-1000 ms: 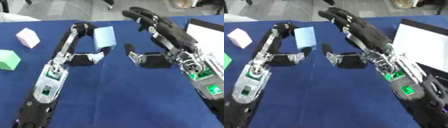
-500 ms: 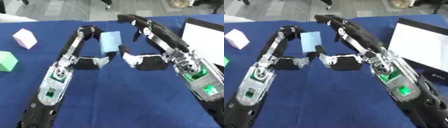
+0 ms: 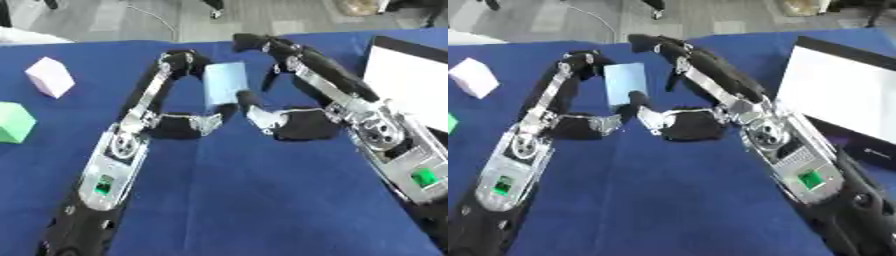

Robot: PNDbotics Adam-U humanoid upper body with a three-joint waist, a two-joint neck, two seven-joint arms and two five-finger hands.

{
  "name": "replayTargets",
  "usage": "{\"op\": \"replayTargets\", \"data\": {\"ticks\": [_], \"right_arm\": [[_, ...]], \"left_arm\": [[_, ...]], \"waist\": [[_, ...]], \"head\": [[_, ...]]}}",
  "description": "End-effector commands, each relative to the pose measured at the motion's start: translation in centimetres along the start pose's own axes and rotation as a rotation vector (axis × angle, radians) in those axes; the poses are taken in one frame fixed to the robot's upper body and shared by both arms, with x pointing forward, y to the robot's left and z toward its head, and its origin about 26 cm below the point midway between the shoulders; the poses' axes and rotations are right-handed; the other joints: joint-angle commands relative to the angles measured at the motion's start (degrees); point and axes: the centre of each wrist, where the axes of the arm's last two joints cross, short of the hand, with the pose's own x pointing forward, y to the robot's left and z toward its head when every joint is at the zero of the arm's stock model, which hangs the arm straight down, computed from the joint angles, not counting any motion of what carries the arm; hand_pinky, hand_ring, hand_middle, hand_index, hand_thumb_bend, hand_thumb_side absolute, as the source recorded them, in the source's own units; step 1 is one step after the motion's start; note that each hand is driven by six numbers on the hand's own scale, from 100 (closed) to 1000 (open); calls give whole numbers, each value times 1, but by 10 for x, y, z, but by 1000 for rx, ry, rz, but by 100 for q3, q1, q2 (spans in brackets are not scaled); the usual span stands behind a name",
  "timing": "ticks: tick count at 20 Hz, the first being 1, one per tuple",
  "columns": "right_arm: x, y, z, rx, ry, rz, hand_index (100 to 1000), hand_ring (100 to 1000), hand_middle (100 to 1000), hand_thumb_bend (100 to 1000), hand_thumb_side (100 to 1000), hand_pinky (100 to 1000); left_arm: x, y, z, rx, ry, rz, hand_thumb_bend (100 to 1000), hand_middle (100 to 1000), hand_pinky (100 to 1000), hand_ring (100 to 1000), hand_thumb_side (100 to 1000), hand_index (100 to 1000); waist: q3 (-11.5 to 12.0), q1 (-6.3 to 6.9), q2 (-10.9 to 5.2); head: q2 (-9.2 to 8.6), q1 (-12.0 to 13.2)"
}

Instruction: Pick up the objects with one hand, pass them to the other hand, and then place them into the box on the other side of the table.

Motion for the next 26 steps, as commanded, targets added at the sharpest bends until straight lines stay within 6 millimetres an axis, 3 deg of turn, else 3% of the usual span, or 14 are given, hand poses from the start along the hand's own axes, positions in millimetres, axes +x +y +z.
{"op": "replayTargets", "data": {"ticks": [1, 12, 17, 19, 22, 26], "right_arm": [[2, -9, -1, 14, -14, 19, 1000, 1000, 891, 100, 550, 572], [1, -13, 0, 139, -6, 101, 1000, 1000, 905, 100, 407, 633], [1, -15, 0, 156, 9, 127, 1000, 1000, 898, 100, 248, 638], [1, -16, 0, 150, 13, 137, 1000, 1000, 886, 100, 224, 633], [0, -19, 0, 118, 15, 160, 1000, 1000, 849, 100, 223, 621], [0, -21, -1, 54, 16, 194, 994, 981, 680, 100, 232, 580]], "left_arm": [[8, 4, -9, 11, -40, 0, 346, 442, 652, 490, 159, 543], [13, 7, -14, -29, -60, 6, 347, 443, 656, 490, 168, 545], [14, 7, -14, -49, -67, 18, 345, 442, 656, 490, 170, 544], [15, 8, -15, -57, -73, 18, 345, 442, 656, 490, 170, 545], [18, 9, -16, -67, -86, 17, 345, 441, 657, 489, 171, 544], [22, 9, -18, -90, -102, 22, 344, 439, 657, 487, 176, 543]], "waist": [[-8, -62, 42], [-28, -55, 56], [-40, -53, 60], [-45, -51, 60], [-52, -47, 59], [-63, -40, 59]], "head": [[-15, 17], [-15, 24], [-15, 21], [-15, 20], [-15, 21], [-15, 19]]}}
